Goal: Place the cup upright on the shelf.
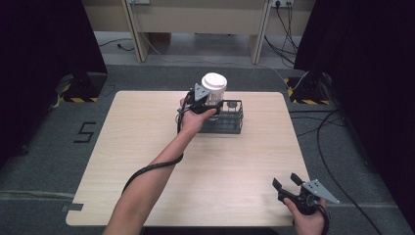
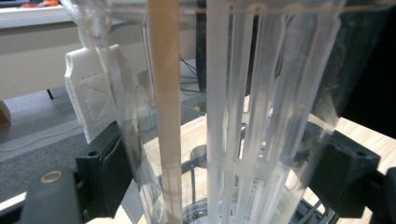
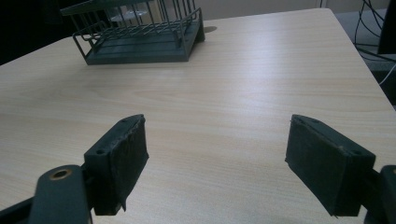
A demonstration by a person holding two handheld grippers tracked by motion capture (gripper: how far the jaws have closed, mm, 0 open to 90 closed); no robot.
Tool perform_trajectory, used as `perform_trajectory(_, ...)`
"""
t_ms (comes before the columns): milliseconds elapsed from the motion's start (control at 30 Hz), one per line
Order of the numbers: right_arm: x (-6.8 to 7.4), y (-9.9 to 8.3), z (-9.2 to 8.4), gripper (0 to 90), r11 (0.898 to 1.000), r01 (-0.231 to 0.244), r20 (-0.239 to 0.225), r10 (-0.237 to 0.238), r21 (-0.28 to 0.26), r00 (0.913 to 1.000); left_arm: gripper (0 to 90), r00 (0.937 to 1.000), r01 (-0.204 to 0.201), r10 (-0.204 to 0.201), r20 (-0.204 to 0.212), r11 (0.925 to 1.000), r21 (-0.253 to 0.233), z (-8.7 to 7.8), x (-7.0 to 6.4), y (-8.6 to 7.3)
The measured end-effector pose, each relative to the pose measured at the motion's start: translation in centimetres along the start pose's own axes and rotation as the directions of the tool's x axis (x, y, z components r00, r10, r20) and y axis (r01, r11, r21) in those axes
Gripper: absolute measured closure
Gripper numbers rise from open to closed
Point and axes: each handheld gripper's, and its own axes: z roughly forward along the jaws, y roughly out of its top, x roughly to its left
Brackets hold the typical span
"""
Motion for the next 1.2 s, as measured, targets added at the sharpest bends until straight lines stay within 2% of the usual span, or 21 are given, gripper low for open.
perform_trajectory(833,0.0,0.0,0.0,21.1,1.0,0.002,-0.004,-0.002,0.006,1.0,17.1,0.9999,0.012,-0.012,-0.008,0.9992,0.039,0.5,-0.2,-1.7)
perform_trajectory(1200,0.1,0.0,0.0,21.1,1.0,0.002,-0.004,-0.002,0.008,1.0,17.0,0.9999,0.01,-0.01,-0.004,0.999,0.044,0.3,-0.2,-1.7)
